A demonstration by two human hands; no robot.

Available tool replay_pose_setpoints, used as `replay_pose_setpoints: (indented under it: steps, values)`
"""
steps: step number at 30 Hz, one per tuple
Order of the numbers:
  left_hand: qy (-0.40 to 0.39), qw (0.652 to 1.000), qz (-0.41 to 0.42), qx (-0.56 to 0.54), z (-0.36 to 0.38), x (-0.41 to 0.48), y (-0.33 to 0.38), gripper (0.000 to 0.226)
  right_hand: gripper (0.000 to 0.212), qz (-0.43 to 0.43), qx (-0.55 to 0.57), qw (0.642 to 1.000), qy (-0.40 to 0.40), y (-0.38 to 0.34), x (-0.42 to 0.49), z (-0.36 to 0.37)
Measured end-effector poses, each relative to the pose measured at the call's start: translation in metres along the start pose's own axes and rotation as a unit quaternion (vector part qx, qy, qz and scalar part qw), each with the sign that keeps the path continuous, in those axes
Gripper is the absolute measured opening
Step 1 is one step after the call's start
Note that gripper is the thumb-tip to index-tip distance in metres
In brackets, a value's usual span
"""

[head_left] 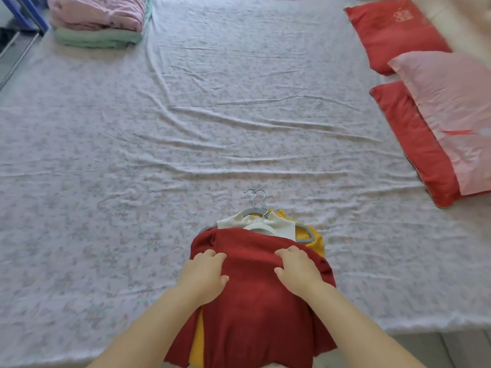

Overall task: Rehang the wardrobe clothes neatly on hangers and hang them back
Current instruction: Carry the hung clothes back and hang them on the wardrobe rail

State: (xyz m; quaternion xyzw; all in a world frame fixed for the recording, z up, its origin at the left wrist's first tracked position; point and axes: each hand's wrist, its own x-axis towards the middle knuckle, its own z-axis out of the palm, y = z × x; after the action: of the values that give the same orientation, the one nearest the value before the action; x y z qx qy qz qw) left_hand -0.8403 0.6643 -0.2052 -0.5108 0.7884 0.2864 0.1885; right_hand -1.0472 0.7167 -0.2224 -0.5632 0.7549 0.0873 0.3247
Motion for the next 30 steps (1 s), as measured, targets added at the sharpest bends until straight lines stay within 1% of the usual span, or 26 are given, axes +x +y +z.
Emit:
replay_pose_setpoints:
  steps: [6,11,14,16,19,24,27,30]
  values:
    - [0.004,0.998,-0.056,-0.04,0.021,0.051,-0.003,0.054,0.043,-0.012,-0.003,0.999,-0.044,0.022,0.097,0.012]
    - [0.012,0.995,-0.083,-0.062,0.045,0.088,-0.011,0.054,0.036,-0.012,0.012,0.999,-0.043,0.036,0.169,0.032]
    - [0.005,0.994,-0.091,-0.058,0.058,0.104,-0.013,0.054,0.029,-0.002,0.023,0.999,-0.04,0.039,0.196,0.046]
    - [0.002,0.994,-0.092,-0.056,0.064,0.112,-0.015,0.055,0.03,0.009,0.022,0.999,-0.047,0.04,0.205,0.055]
    - [0.004,0.994,-0.092,-0.06,0.069,0.119,-0.014,0.054,0.034,0.015,0.052,0.998,-0.029,0.042,0.209,0.065]
    - [0.032,0.994,-0.072,-0.074,0.059,0.119,-0.004,0.054,0.019,0.014,0.153,0.988,0.027,0.041,0.189,0.049]
    - [0.082,0.99,-0.04,-0.111,0.044,0.108,0.007,0.053,0.01,-0.015,0.211,0.975,0.066,0.032,0.151,0.029]
    - [0.147,0.977,0.009,-0.155,0.027,0.089,0.019,0.049,0.015,-0.035,0.23,0.97,0.076,0.015,0.102,0.01]
